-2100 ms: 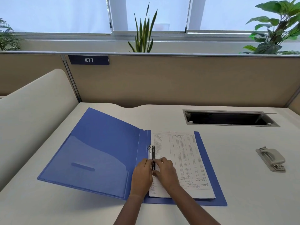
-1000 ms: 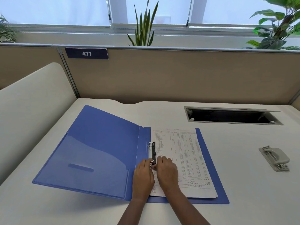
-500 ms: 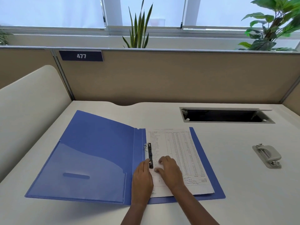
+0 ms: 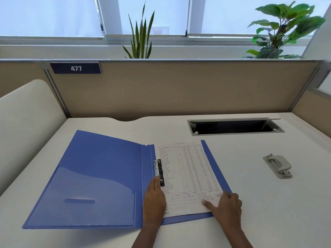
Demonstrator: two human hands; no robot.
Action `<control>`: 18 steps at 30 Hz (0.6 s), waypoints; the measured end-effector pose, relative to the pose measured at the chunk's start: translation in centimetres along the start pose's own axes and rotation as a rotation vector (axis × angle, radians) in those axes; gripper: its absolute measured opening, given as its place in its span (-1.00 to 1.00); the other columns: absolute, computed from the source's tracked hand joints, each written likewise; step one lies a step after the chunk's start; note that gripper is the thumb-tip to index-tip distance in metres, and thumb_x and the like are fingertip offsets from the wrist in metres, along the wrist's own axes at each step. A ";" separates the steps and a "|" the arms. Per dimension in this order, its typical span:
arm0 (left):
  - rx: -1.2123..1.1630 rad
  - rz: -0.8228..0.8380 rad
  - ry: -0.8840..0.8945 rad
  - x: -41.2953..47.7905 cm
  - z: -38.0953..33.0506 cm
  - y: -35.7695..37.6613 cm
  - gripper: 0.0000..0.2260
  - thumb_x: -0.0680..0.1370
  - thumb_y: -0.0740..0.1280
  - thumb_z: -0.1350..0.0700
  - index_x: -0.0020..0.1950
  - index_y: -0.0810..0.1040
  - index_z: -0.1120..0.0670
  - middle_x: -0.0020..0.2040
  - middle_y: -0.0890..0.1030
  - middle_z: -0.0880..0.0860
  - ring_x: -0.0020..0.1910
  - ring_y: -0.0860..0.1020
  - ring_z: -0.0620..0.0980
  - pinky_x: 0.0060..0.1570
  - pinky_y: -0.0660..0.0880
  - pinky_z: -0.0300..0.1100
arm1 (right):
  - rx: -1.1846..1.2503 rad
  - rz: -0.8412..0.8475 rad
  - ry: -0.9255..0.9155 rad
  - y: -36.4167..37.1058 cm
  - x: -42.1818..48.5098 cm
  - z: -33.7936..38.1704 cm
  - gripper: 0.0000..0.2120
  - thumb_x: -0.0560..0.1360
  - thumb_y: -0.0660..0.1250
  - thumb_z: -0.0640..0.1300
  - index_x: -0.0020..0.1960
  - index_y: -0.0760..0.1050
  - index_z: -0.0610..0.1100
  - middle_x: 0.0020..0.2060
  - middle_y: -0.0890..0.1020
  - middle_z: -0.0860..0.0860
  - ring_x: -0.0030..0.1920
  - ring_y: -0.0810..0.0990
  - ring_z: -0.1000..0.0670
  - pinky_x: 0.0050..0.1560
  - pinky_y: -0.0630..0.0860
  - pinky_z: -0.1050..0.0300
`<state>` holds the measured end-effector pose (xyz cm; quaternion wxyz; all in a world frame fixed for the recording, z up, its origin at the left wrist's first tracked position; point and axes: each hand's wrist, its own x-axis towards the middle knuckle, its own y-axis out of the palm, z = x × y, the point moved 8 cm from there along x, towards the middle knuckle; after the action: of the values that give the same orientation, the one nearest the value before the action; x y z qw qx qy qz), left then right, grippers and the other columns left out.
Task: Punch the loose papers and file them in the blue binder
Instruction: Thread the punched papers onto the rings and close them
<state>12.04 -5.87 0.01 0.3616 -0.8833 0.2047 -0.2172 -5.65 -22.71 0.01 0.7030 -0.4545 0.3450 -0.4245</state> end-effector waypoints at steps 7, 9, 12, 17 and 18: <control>0.026 0.021 -0.029 0.1 -0.3 0.4 -0.65 0.59 0.09 0.26 0.39 0.33 0.17 0.31 0.46 0.11 0.20 0.50 0.04 0.26 0.44 -0.12 | 0.126 0.039 0.048 -0.8 0.5 -0.2 -0.30 0.32 0.49 0.09 0.28 0.26 -0.20 0.20 0.40 -0.15 0.23 0.39 -0.12 0.18 0.44 0.06; 0.004 0.013 -0.022 0.2 -0.6 0.4 -0.66 0.58 0.12 0.27 0.36 0.36 0.20 0.28 0.49 0.14 0.16 0.52 0.06 0.23 0.46 -0.11 | 0.161 -0.009 0.007 -1.3 0.5 0.1 -0.42 0.37 0.48 -0.03 0.26 0.31 -0.19 0.19 0.44 -0.15 0.21 0.42 -0.12 0.17 0.46 0.04; -0.023 0.031 -0.006 0.5 -1.0 0.7 -0.67 0.59 0.11 0.26 0.36 0.36 0.20 0.28 0.49 0.14 0.17 0.51 0.05 0.25 0.46 -0.12 | 0.314 -0.065 -0.049 -1.9 0.8 0.0 -0.66 0.43 0.40 -0.27 0.16 0.41 -0.27 0.11 0.55 -0.22 0.11 0.53 -0.16 0.08 0.53 0.01; -0.121 0.088 0.003 0.9 -1.5 1.1 -0.64 0.60 0.07 0.29 0.40 0.30 0.16 0.34 0.42 0.10 0.19 0.47 0.01 0.25 0.40 -0.18 | 0.469 -0.106 -0.030 -3.2 1.5 -1.3 -0.78 0.46 0.35 -0.35 0.09 0.49 -0.34 0.03 0.63 -0.27 0.01 0.61 -0.22 -0.05 0.58 -0.01; -0.153 0.107 0.006 0.9 -1.5 1.1 -0.63 0.60 0.07 0.30 0.41 0.29 0.16 0.35 0.40 0.09 0.21 0.45 0.00 0.25 0.37 -0.21 | 0.475 -0.117 -0.027 -3.5 1.7 -1.6 -0.79 0.46 0.34 -0.35 0.09 0.49 -0.35 0.01 0.64 -0.27 0.00 0.61 -0.23 -0.06 0.59 -0.02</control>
<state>11.77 -7.89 0.38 0.3038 -0.8953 0.2689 -0.1840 -7.33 -25.55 2.54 0.7689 -0.3012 0.1994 -0.5276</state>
